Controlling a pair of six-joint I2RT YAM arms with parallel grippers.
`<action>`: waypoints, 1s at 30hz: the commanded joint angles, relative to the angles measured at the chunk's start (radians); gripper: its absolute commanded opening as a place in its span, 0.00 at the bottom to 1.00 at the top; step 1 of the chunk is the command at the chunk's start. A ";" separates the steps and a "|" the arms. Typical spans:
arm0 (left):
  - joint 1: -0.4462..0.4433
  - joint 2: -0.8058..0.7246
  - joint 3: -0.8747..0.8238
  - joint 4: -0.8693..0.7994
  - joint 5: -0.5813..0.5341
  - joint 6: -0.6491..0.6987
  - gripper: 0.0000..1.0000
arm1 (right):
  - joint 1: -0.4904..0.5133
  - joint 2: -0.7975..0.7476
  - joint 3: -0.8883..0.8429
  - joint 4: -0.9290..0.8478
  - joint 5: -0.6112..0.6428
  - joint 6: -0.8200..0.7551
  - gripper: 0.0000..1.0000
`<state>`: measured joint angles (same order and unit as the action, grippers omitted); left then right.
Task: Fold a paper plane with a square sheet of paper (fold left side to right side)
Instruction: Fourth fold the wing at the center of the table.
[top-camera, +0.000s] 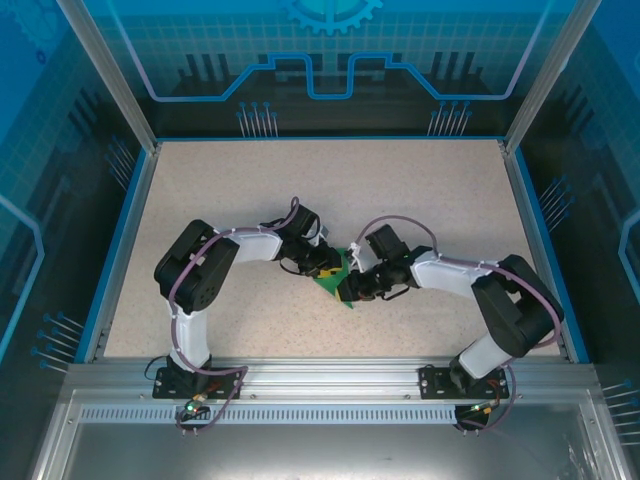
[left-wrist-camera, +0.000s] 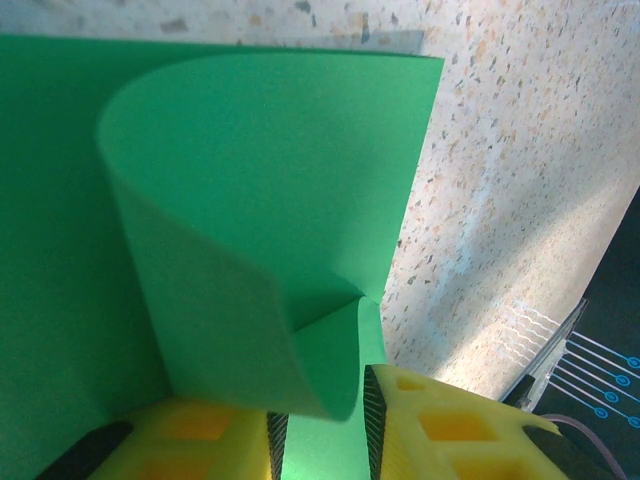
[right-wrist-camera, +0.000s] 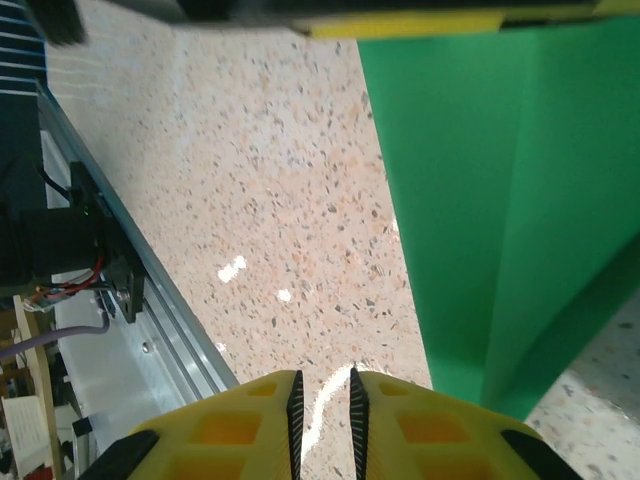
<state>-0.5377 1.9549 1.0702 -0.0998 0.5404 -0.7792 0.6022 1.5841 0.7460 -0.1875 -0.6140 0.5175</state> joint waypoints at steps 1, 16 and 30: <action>-0.005 0.038 -0.044 -0.071 -0.040 0.003 0.30 | 0.010 0.042 0.028 0.010 0.004 0.015 0.22; -0.005 0.041 -0.037 -0.080 -0.040 0.009 0.30 | 0.011 0.109 0.008 0.004 0.016 -0.004 0.22; -0.005 0.046 -0.033 -0.085 -0.042 0.010 0.30 | 0.010 0.123 -0.017 -0.013 0.031 -0.010 0.22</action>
<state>-0.5377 1.9549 1.0702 -0.1001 0.5400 -0.7792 0.6044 1.6855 0.7513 -0.1810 -0.5850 0.5167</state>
